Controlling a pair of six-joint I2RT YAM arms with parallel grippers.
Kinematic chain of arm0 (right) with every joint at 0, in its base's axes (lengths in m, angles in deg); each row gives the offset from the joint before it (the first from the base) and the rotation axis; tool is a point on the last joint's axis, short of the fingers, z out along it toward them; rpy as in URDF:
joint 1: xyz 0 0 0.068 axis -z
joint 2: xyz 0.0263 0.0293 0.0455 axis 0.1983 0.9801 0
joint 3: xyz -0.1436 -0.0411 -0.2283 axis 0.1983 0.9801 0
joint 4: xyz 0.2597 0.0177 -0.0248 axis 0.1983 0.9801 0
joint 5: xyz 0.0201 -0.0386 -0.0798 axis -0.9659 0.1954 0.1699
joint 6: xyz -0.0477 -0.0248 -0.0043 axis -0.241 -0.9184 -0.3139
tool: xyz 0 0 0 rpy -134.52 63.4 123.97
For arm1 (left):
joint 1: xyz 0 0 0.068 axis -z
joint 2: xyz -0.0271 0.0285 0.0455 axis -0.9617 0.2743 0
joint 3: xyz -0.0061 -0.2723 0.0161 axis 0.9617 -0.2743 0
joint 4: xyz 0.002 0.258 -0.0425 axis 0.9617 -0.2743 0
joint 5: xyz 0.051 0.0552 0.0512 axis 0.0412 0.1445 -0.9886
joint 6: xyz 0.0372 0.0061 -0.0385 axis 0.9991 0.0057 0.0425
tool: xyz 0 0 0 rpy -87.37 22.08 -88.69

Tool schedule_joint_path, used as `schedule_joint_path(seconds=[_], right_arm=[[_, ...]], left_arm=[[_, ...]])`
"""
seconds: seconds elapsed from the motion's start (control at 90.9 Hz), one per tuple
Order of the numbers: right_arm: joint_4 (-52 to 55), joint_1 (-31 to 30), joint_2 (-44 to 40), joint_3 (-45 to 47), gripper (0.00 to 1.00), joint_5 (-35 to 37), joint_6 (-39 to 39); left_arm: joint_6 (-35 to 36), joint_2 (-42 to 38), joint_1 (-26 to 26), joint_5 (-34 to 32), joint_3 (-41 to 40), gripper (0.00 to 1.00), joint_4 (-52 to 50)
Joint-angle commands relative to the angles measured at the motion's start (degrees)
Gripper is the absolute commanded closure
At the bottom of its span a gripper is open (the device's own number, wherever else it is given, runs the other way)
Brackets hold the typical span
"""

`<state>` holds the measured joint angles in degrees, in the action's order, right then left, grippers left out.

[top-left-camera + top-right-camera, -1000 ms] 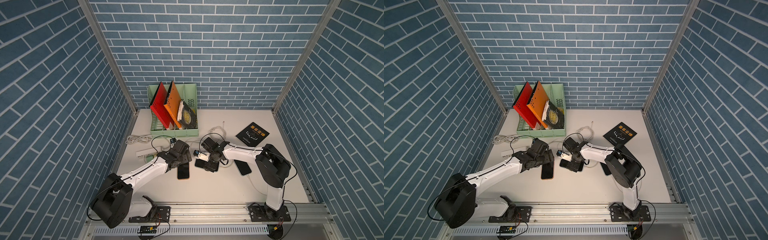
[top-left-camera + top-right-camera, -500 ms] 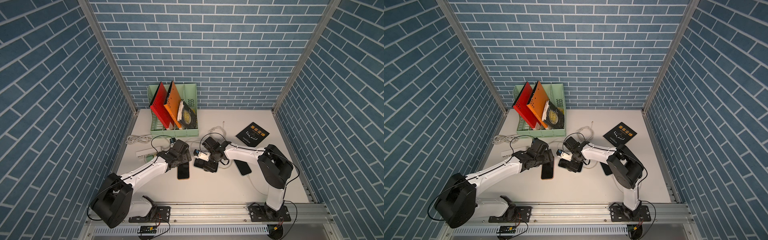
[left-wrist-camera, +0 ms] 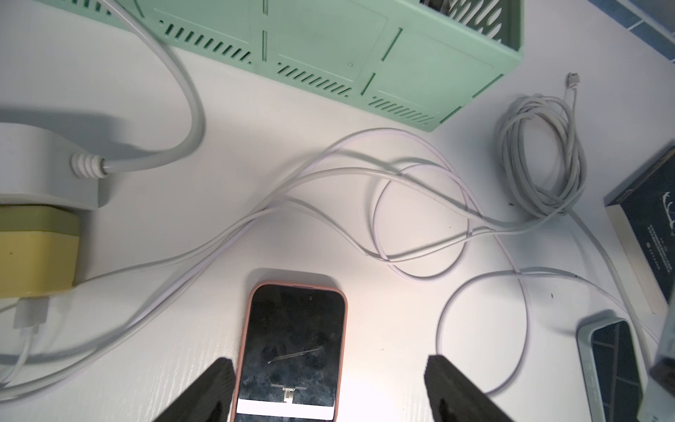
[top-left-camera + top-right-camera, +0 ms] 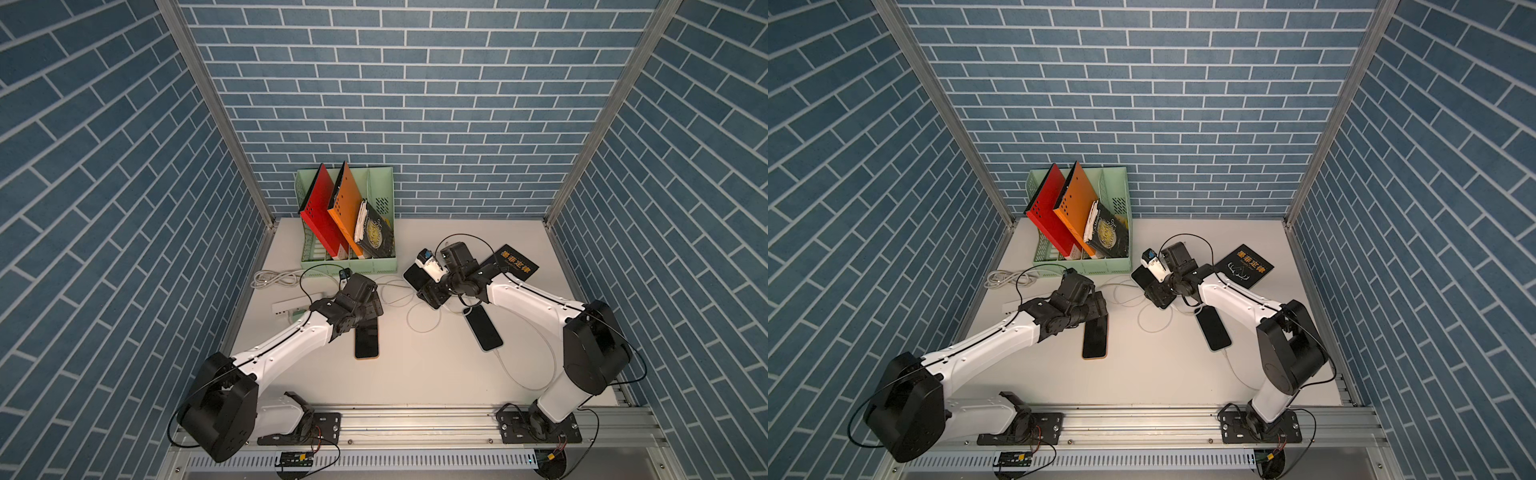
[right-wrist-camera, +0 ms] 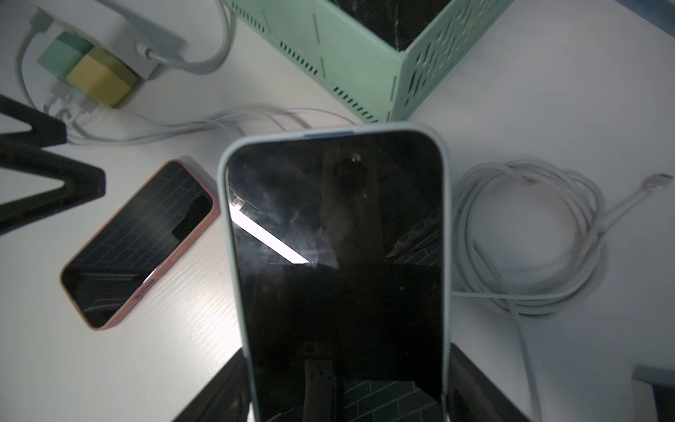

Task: Unplug the charging cable from the phone
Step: Pick up the phone at the center of the board.

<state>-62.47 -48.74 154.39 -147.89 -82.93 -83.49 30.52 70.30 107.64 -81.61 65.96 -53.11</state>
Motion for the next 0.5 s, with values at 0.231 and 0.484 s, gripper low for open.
schedule_joint_path(seconds=[0.231, 0.484], right_arm=[[-14.7, 5.5, -3.8, 0.5, 0.58, -2.6, 22.9], [-24.2, 8.0, -6.2, 5.8, 0.59, 1.0, 37.3]], left_arm=[[3.0, 0.8, 3.3, 4.2, 4.3, 0.20, 10.0], [4.6, 3.6, 7.3, 9.8, 4.8, 0.27, 22.8]])
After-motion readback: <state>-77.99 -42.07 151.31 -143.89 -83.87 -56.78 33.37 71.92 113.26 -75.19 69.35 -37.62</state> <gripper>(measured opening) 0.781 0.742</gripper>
